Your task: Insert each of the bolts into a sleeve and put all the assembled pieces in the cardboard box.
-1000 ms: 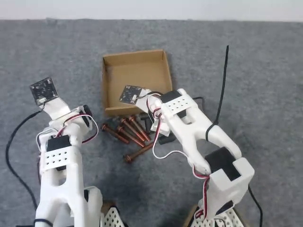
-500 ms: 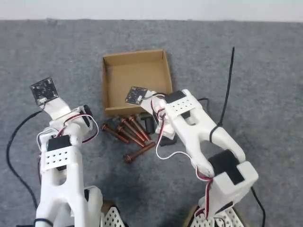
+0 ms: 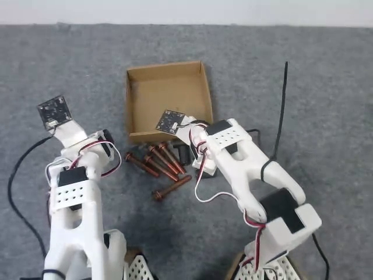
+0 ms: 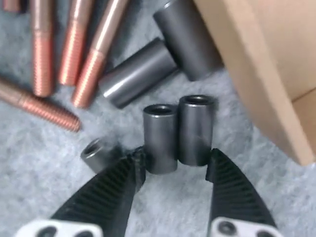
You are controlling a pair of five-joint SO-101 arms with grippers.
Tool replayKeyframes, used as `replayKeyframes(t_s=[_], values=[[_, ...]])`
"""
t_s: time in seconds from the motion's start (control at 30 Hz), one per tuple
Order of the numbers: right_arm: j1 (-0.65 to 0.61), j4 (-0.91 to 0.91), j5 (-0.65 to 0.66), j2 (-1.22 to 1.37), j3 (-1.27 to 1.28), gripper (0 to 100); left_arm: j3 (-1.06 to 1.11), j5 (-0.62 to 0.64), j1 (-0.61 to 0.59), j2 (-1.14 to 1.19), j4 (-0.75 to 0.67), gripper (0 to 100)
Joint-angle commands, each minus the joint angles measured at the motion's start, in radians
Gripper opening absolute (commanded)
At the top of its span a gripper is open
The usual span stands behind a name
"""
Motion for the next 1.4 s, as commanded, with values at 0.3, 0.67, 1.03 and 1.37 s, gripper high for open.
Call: replayKeyframes(t_s=[0.3, 0.67, 1.03, 1.37], values=[[0.044, 0.008, -0.104, -0.07, -0.04, 0.7, -0.01, 0.011, -0.005, 0.003, -0.032, 17], [0.196, 0.065, -0.482, -0.374, 0.103, 0.7, -0.008, 0.011, -0.003, 0.003, -0.034, 17], [0.182, 0.053, -0.431, -0.46, 0.19, 10.3, 0.002, 0.011, 0.018, 0.003, -0.034, 17], [-0.01, 0.111, -0.002, -0.47, 0.25, 13.4, 0.001, 0.011, 0.014, 0.003, -0.034, 17]])
